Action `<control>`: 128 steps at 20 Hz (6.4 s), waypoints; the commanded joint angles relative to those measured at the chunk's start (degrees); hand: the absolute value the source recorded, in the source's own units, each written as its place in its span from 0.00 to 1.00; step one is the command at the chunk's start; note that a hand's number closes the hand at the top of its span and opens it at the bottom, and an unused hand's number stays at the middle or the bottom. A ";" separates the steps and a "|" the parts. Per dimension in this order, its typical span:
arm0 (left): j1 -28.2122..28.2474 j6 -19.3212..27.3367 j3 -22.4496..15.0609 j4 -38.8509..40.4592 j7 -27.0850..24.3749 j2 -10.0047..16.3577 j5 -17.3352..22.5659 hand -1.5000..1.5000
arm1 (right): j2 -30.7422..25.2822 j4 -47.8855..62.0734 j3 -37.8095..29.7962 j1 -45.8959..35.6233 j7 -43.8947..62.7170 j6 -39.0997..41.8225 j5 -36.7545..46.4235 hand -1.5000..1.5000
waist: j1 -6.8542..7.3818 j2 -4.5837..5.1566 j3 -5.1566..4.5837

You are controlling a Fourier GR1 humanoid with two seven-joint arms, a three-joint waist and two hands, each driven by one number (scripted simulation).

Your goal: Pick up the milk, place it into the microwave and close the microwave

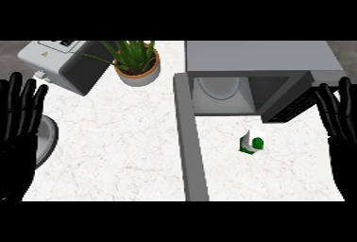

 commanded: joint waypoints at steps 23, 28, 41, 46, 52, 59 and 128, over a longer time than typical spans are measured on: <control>18.86 -6.02 11.25 -14.51 7.00 -0.31 13.68 0.00 | 7.54 -5.02 19.37 6.43 10.83 -11.60 19.17 0.00 | 1.02 -0.49 0.60; 24.19 -12.06 15.39 -13.45 1.62 -1.85 19.02 0.00 | 6.96 0.37 17.76 8.55 6.41 -12.35 16.25 0.00 | 1.19 -0.49 0.59; 25.25 -17.90 23.83 -12.14 2.40 -1.20 25.09 0.00 | 7.18 23.68 7.64 5.28 -9.34 -12.49 10.74 0.00 | 1.35 -0.40 0.61; 25.28 -17.18 23.85 -16.79 7.44 -1.80 25.98 0.00 | 5.10 27.68 3.29 8.08 -15.14 -10.17 6.64 0.00 | 1.09 -0.42 0.63; 28.84 -19.63 24.05 -18.62 6.90 -4.63 25.51 0.00 | 2.91 40.26 -3.67 5.33 -24.74 -7.81 2.59 0.00 | 1.22 -0.41 0.66; 26.03 -20.55 27.29 -17.17 7.59 -4.19 27.39 0.00 | 3.76 49.53 -4.59 0.34 -29.65 -6.76 2.46 0.00 | 1.21 -0.40 0.64; 26.43 -27.78 36.00 -12.24 7.60 -3.97 33.37 0.00 | 5.85 69.49 -1.41 -35.15 -27.90 -13.45 14.42 1.00 | 1.56 -0.26 0.62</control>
